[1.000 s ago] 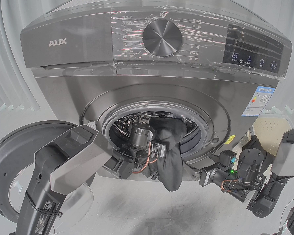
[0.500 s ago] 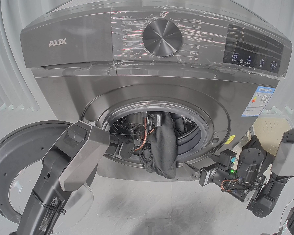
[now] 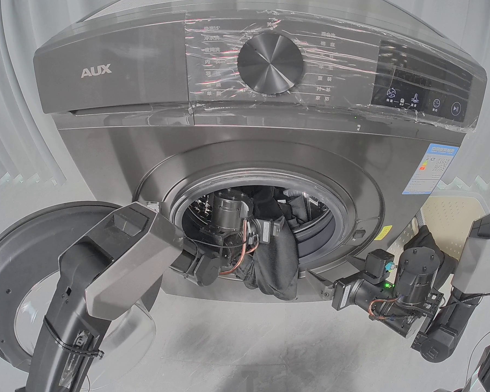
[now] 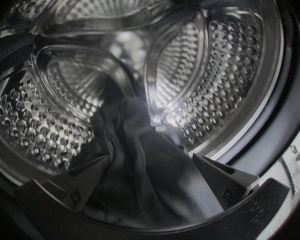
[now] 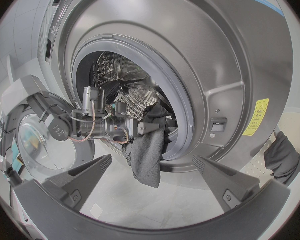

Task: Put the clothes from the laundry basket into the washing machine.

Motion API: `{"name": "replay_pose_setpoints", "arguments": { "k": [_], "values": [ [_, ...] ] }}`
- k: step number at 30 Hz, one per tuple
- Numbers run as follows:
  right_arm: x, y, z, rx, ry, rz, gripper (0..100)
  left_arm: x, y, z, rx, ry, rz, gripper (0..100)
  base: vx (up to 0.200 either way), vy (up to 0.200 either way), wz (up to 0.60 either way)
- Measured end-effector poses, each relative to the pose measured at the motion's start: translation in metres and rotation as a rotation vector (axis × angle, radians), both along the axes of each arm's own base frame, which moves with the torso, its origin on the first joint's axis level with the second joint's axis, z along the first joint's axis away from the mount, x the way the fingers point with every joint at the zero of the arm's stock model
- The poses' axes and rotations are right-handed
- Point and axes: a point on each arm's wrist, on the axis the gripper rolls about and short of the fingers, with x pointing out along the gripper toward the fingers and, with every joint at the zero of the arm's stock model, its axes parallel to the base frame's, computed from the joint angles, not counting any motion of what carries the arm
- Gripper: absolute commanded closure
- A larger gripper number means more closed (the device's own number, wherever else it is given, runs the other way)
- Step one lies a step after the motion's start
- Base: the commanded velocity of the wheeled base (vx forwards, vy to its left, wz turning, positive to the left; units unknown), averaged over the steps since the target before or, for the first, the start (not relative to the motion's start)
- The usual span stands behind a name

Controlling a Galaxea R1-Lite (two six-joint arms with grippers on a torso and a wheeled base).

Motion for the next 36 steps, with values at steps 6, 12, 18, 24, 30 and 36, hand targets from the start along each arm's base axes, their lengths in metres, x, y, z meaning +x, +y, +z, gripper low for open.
{"name": "replay_pose_setpoints", "arguments": {
  "k": [6,12,18,24,30,36],
  "values": [
    [0.000,0.001,0.000,0.000,0.000,0.003,0,-0.033,0.001,-0.006,0.062,0.113,-0.110,0,0.000,0.000,0.00],
    [-0.001,0.001,0.001,0.002,-0.002,0.005,0,-0.041,-0.001,-0.010,0.080,0.130,-0.131,0,0.000,0.000,0.00],
    [-0.001,0.001,0.001,0.003,-0.003,0.006,0,-0.039,-0.001,-0.021,0.096,0.139,-0.132,100,0.000,0.000,0.00],
    [-0.001,0.001,0.001,0.003,-0.004,0.006,0,-0.038,-0.002,-0.026,0.095,0.140,-0.131,100,0.000,0.000,0.00],
    [-0.001,0.001,0.001,0.003,-0.004,0.006,0,-0.028,-0.005,-0.017,0.056,0.078,-0.109,100,0.000,0.000,0.00],
    [-0.001,0.001,0.001,0.004,-0.004,0.006,0,-0.006,-0.003,0.007,-0.002,-0.035,-0.037,100,0.000,0.000,0.00]
  ]
}}
